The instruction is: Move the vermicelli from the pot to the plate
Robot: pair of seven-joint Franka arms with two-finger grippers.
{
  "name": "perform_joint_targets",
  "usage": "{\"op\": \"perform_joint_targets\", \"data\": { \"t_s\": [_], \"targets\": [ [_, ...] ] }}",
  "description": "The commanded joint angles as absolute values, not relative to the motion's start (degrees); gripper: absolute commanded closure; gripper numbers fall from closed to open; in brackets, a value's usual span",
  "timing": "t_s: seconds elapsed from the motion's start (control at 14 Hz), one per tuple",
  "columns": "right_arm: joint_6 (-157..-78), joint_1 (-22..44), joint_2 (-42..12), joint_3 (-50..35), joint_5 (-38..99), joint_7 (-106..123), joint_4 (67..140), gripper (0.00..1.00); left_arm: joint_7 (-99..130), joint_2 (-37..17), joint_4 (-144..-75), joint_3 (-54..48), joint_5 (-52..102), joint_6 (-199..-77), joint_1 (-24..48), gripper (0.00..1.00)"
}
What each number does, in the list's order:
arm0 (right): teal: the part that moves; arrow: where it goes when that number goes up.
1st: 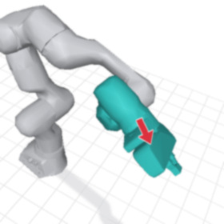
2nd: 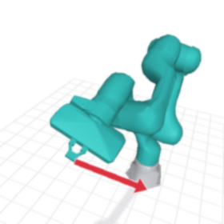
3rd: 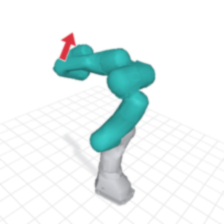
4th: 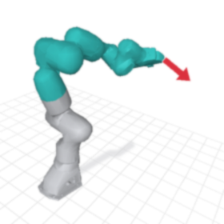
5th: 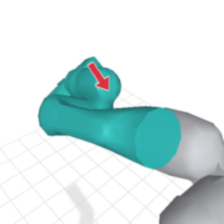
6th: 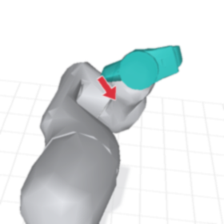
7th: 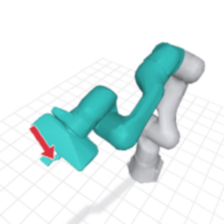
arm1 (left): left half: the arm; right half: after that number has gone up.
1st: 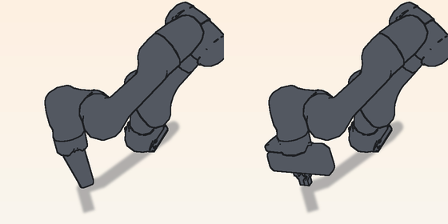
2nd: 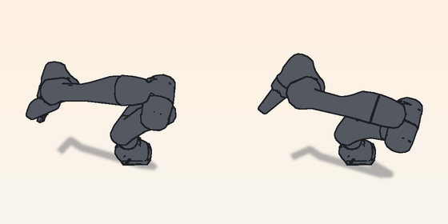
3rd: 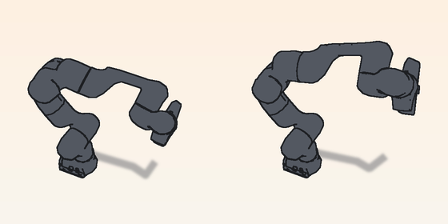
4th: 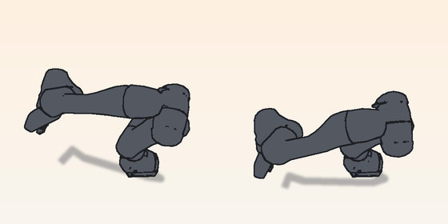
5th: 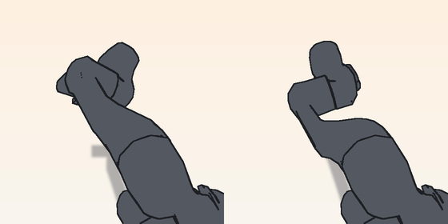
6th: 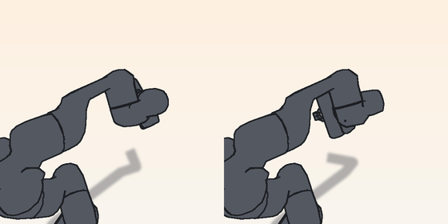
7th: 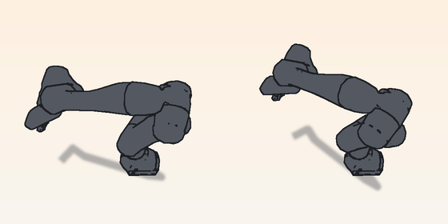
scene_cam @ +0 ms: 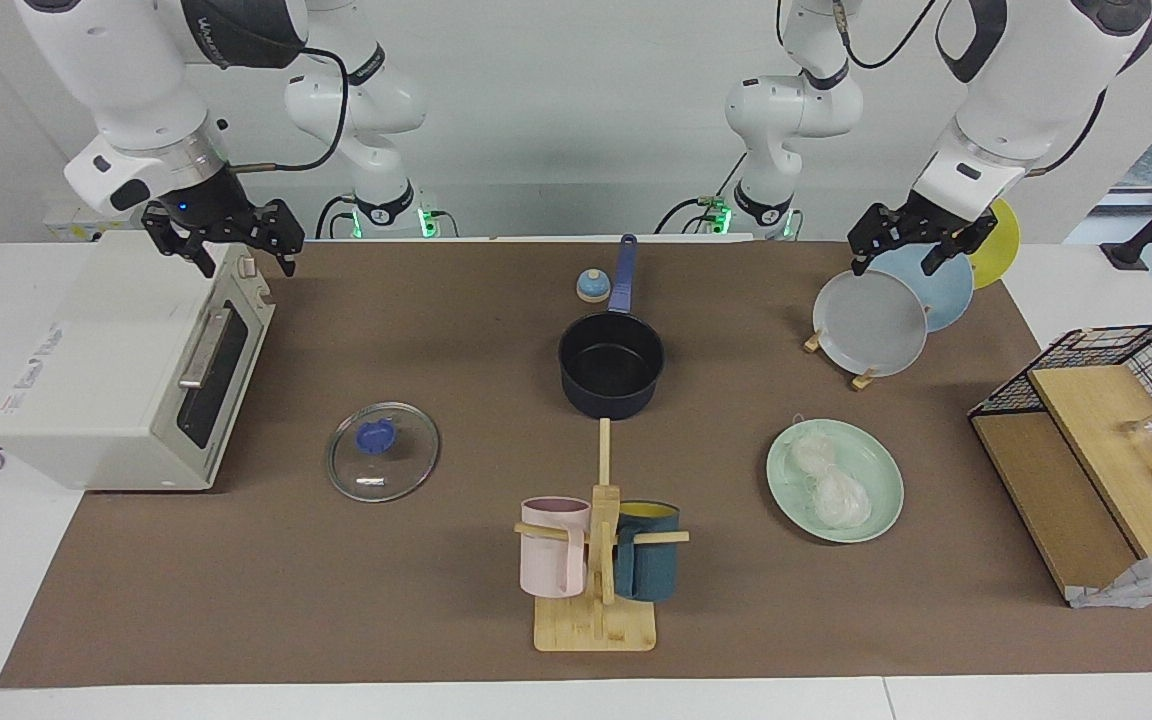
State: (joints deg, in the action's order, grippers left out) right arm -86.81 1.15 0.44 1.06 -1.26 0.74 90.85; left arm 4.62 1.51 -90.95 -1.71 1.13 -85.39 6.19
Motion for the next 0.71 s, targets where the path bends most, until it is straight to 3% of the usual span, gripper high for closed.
{"op": "perform_joint_targets", "data": {
  "t_s": [0.0, 0.64],
  "targets": [
    [-87.2, 0.9, 0.4, 0.6, 0.2, 0.4, 90.5, 0.00, 5.3, 0.2, -87.4, -1.5, -0.7, -82.4, 6.2, 0.00],
    [-87.2, 0.8, 0.4, 0.0, 0.2, 0.4, 90.6, 0.00, 5.5, 0.2, -87.8, -1.8, 1.8, -84.1, 3.7, 0.00]
  ]
}}
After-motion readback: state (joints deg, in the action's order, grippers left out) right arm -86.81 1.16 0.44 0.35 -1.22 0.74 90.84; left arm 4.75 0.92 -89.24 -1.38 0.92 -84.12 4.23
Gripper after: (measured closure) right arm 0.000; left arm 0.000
